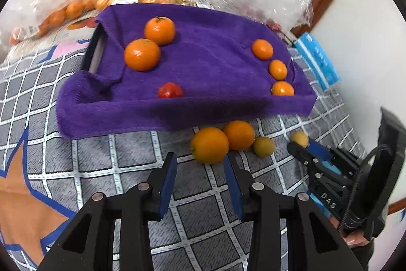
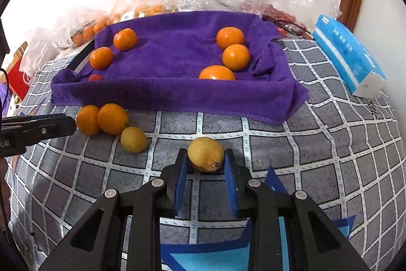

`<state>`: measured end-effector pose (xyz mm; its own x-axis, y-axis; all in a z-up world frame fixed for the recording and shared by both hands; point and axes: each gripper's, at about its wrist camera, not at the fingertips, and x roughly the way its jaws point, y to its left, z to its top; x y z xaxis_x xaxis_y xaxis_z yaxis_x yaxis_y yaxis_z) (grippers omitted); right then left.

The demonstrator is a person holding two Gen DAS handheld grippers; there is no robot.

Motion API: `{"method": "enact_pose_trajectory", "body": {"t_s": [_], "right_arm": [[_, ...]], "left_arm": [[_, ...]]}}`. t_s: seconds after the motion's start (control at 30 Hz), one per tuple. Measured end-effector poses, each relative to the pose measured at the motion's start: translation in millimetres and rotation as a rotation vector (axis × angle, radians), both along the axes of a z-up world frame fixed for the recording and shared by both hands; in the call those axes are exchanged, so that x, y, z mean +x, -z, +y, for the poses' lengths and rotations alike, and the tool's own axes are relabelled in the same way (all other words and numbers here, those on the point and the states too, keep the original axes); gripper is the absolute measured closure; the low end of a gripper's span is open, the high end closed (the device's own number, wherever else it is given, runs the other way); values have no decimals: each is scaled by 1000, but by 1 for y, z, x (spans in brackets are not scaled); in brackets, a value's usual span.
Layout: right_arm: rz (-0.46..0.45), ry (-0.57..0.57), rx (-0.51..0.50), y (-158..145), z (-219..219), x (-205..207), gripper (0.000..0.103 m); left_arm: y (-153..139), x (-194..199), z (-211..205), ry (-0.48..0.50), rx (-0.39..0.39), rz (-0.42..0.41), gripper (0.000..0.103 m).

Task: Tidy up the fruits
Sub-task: 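Grasp a yellow round fruit with the right tool, then grasp a large orange with the left tool while the right tool holds the yellow fruit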

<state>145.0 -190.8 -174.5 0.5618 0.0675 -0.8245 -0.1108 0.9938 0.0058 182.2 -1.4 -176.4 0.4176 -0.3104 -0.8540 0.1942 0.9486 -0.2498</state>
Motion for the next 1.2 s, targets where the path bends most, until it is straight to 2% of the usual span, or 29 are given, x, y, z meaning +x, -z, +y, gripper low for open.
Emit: {"method": "enact_pose_trajectory", "body": {"t_s": [0.2, 0.5, 0.73, 1.1, 1.2], "right_arm": [[-46, 8, 20, 3, -5, -5, 75], [-45, 13, 73, 3, -12, -3, 75], [-46, 11, 29, 4, -7, -3, 75], [-44, 5, -14, 4, -2, -3, 75], [-46, 5, -22, 4, -1, -3, 75]], "left_arm": [[13, 1, -12, 6, 33, -5, 67], [15, -2, -14, 6, 28, -72, 67], [17, 0, -16, -5, 21, -112, 69], [21, -14, -20, -35, 88, -209, 68], [21, -13, -21, -33, 93, -211, 69]]}}
